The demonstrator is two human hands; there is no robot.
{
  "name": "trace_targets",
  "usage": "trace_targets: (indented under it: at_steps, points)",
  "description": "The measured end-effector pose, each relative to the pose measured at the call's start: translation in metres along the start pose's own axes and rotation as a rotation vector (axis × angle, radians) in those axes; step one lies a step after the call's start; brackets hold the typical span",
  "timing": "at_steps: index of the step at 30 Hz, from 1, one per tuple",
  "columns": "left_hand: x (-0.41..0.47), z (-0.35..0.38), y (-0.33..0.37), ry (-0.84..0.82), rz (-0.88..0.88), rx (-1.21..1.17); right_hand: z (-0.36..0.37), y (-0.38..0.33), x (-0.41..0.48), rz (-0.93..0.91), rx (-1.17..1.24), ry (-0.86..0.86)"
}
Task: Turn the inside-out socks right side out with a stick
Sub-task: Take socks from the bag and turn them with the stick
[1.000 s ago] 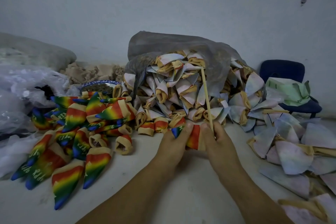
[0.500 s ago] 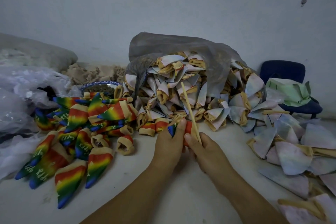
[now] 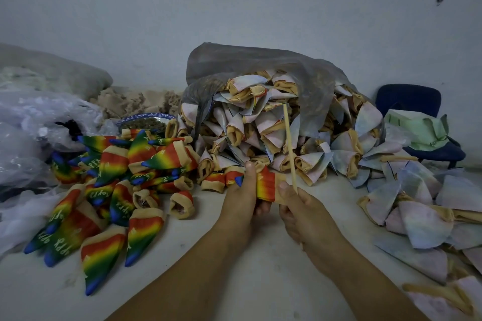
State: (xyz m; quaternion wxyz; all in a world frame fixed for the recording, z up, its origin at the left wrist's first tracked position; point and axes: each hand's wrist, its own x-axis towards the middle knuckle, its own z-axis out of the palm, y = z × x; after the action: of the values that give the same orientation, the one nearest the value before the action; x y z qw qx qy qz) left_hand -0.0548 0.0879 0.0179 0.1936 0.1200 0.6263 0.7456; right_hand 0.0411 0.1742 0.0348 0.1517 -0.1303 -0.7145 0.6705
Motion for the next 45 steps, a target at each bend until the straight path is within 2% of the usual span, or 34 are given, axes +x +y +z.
trace_targets:
  at_steps: [4, 8, 11, 15, 22, 24, 28, 30, 32, 36, 45]
  points:
    - [0.002, -0.002, 0.001, -0.156, -0.058, -0.162, -0.004, 0.003, -0.001, -0.083, -0.084, -0.01]
    - [0.002, -0.002, -0.002, -0.212, -0.005, -0.18, -0.008, 0.005, 0.004, -0.103, -0.163, 0.128]
    - [-0.001, 0.001, -0.004, -0.211, 0.063, -0.034, -0.011, 0.006, 0.006, -0.075, -0.082, 0.2]
    - [-0.006, 0.004, -0.008, -0.273, 0.125, 0.131, -0.015, 0.002, 0.004, -0.094, 0.076, 0.119]
    - [-0.002, 0.005, -0.007, -0.259, 0.046, -0.006, -0.014, 0.005, 0.008, -0.079, 0.14, 0.177]
    - [-0.002, 0.007, -0.008, -0.24, 0.06, 0.04, -0.016, 0.003, 0.009, -0.104, 0.001, 0.236]
    - [-0.005, 0.007, -0.014, -0.12, 0.164, 0.214, -0.021, 0.003, 0.008, -0.271, -0.561, 0.37]
    - [-0.006, 0.006, -0.012, -0.114, 0.221, 0.239, -0.018, 0.005, 0.009, -0.313, -0.692, 0.418]
    - [-0.007, 0.006, -0.009, -0.157, 0.183, 0.241, -0.016, 0.006, 0.011, -0.291, -0.656, 0.43]
    - [-0.007, 0.008, -0.009, -0.406, 0.152, 0.327, -0.022, 0.006, 0.011, -0.227, -0.346, 0.43]
    - [-0.004, 0.005, -0.009, -0.348, 0.178, 0.359, -0.018, 0.003, 0.009, -0.066, -0.031, 0.278]
